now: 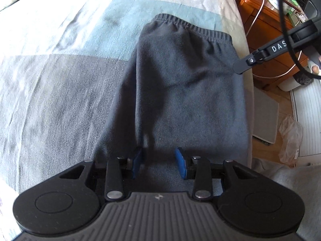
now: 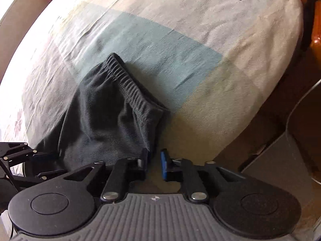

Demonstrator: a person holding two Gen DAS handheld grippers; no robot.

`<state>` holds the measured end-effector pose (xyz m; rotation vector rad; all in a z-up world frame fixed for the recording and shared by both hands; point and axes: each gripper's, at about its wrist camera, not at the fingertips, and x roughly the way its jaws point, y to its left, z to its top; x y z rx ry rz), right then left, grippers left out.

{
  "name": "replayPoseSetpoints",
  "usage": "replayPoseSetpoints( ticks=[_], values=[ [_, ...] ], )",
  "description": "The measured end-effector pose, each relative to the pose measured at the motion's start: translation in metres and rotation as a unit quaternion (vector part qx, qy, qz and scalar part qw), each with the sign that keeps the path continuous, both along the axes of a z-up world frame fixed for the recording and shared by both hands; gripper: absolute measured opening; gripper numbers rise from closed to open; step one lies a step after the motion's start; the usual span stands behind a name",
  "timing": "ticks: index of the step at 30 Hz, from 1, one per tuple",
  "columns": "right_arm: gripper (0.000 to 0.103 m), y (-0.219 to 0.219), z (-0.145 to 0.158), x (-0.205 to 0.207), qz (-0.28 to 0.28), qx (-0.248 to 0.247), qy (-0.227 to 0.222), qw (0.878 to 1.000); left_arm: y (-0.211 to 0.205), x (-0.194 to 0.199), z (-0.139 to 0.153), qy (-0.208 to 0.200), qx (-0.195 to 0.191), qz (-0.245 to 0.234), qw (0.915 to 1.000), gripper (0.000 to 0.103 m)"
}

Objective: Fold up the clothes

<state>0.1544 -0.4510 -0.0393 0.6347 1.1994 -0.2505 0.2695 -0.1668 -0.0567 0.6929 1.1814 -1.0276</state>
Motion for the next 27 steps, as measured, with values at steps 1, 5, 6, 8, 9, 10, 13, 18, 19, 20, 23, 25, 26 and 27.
replayPoseSetpoints(
  ticks=[1, 5, 6, 8, 9, 10, 13, 18, 19, 20, 23, 25, 26, 27],
  values=[
    [0.023, 0.003, 0.009, 0.000, 0.012, -0.023, 0.001, 1.000, 0.003, -0.003, 0.004, -0.005, -0.006, 0.000, 1.0000, 0.037],
    [0.023, 0.031, 0.044, 0.014, 0.097, -0.084, -0.062, 0.990, 0.013, 0.001, 0.015, -0.020, -0.033, 0.017, 0.9991, 0.037],
    [0.023, 0.038, 0.045, 0.022, 0.120, -0.085, -0.083, 0.986, 0.010, 0.001, 0.015, -0.018, -0.035, 0.027, 0.9989, 0.037],
    [0.023, 0.050, 0.035, 0.046, 0.169, -0.073, -0.118, 0.976, 0.008, 0.014, 0.008, -0.016, -0.038, 0.045, 0.9982, 0.037],
    [0.023, 0.056, 0.029, 0.056, 0.192, -0.074, -0.121, 0.971, 0.008, 0.018, 0.004, -0.013, -0.042, 0.053, 0.9976, 0.037],
    [0.023, 0.059, 0.019, 0.064, 0.212, -0.077, -0.114, 0.967, 0.011, 0.021, 0.001, -0.010, -0.046, 0.062, 0.9970, 0.037],
    [0.022, 0.060, -0.006, 0.078, 0.261, -0.104, -0.083, 0.956, 0.021, 0.031, -0.004, -0.006, -0.053, 0.084, 0.9950, 0.037],
    [0.007, 0.033, -0.015, 0.070, 0.267, -0.108, -0.055, 0.956, 0.036, 0.047, -0.003, 0.000, -0.059, 0.109, 0.9923, 0.037],
    [0.010, 0.037, -0.012, 0.073, 0.273, -0.114, -0.054, 0.954, 0.033, 0.048, 0.002, 0.004, -0.064, 0.116, 0.9912, 0.037],
    [0.013, 0.042, -0.008, 0.075, 0.278, -0.120, -0.058, 0.951, 0.030, 0.049, 0.007, 0.007, -0.071, 0.124, 0.9898, 0.035],
    [0.013, 0.053, 0.011, 0.081, 0.281, -0.109, -0.095, 0.949, 0.011, 0.050, 0.016, 0.030, -0.108, 0.132, 0.9849, 0.037],
    [0.013, 0.055, 0.023, 0.085, 0.273, -0.091, -0.117, 0.951, -0.001, 0.052, 0.016, 0.044, -0.121, 0.134, 0.9826, 0.038],
    [0.013, 0.055, 0.027, 0.089, 0.267, -0.079, -0.125, 0.952, -0.003, 0.054, 0.014, 0.050, -0.121, 0.135, 0.9822, 0.038],
    [0.014, 0.054, 0.030, 0.092, 0.261, -0.071, -0.134, 0.953, -0.007, 0.055, 0.009, 0.053, -0.117, 0.134, 0.9827, 0.038]
  ],
)
